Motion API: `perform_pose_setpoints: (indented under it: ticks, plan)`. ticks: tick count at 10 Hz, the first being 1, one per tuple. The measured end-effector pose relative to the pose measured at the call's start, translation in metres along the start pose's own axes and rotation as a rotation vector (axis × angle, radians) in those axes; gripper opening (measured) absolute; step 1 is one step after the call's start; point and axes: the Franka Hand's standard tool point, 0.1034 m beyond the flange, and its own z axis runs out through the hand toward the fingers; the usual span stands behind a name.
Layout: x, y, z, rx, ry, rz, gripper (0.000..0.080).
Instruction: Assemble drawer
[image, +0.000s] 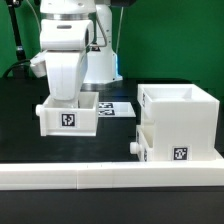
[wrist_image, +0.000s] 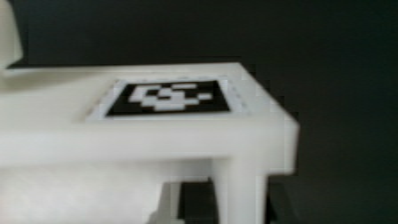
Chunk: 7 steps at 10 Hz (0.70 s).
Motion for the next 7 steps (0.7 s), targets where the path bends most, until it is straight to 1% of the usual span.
perform_pose_setpoints:
  ticks: [2,3,5,7]
  plan:
    - [0.015,0.014,0.001,-0.011,0.006,-0.030,0.0039]
    - [0.025,0.023,0.002,-0.015,-0.001,-0.065,0.0039]
    - [0.040,0.030,0.004,-0.017,-0.001,-0.064,0.0039]
    - [0.034,0.028,0.005,-0.014,-0.002,-0.054,0.0039]
